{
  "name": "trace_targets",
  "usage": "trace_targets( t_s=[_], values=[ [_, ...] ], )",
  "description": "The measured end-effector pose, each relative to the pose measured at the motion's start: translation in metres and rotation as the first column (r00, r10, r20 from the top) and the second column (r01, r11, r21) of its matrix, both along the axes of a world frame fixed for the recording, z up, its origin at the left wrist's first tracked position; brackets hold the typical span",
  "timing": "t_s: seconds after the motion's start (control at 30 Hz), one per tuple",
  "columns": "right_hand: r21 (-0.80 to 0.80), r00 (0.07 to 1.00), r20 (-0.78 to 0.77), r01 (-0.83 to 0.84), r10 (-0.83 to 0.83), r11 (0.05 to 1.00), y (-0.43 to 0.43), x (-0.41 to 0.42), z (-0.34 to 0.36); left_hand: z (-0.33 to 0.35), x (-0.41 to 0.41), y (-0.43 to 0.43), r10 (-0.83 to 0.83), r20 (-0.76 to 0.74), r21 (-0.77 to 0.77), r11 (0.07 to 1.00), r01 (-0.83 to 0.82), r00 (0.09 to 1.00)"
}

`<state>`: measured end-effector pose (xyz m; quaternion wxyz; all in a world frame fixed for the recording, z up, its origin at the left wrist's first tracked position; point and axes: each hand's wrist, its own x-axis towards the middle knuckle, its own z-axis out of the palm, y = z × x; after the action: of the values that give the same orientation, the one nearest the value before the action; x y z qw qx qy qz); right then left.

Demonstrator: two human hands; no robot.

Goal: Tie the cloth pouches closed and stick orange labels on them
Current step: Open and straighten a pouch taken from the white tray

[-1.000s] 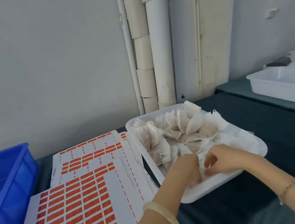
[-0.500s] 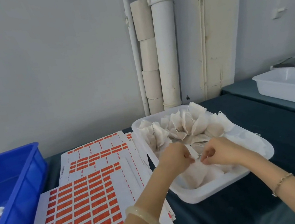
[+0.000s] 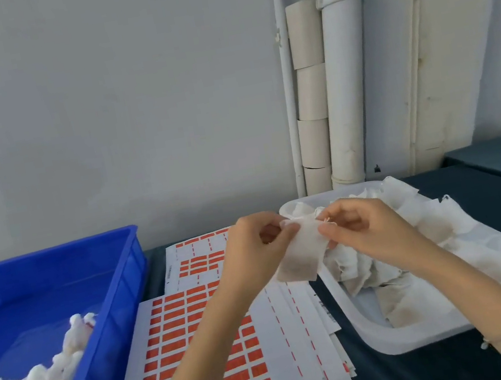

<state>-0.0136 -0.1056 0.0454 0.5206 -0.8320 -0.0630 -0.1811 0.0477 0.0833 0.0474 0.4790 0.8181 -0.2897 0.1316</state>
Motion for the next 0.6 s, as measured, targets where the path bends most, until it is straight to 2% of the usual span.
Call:
trace_targets(
  t_s=[0.1, 0.23, 0.33, 0.5, 0.6],
  values=[
    [-0.041, 0.998, 0.034, -0.051, 0.053, 0.998, 0.028, 0.006, -0.002, -0.001, -0.005, 0.031, 0.054, -0.023, -0.018, 0.998, -0.055, 0.998],
    [-0.104, 0.991, 0.123, -0.033, 0.046, 0.994, 0.068, 0.015, -0.012, -0.009, -0.011, 0.065, 0.149, -0.05, -0.043, 0.988, -0.152, 0.988],
    [-0.094, 0.989, 0.142, -0.02, 0.034, 0.995, 0.098, 0.021, -0.029, -0.027, -0.013, 0.085, 0.184, -0.126, -0.088, 0.977, -0.195, 0.975],
    [-0.004, 0.998, 0.045, -0.054, 0.054, 0.999, 0.137, 0.039, -0.079, -0.088, -0.009, 0.095, 0.105, -0.423, -0.293, 0.924, -0.245, 0.9],
    [-0.024, 0.997, -0.067, -0.04, 0.038, 0.999, 0.148, 0.056, -0.114, -0.123, 0.004, 0.091, 0.186, -0.527, -0.242, 0.903, -0.356, 0.829]
  ],
)
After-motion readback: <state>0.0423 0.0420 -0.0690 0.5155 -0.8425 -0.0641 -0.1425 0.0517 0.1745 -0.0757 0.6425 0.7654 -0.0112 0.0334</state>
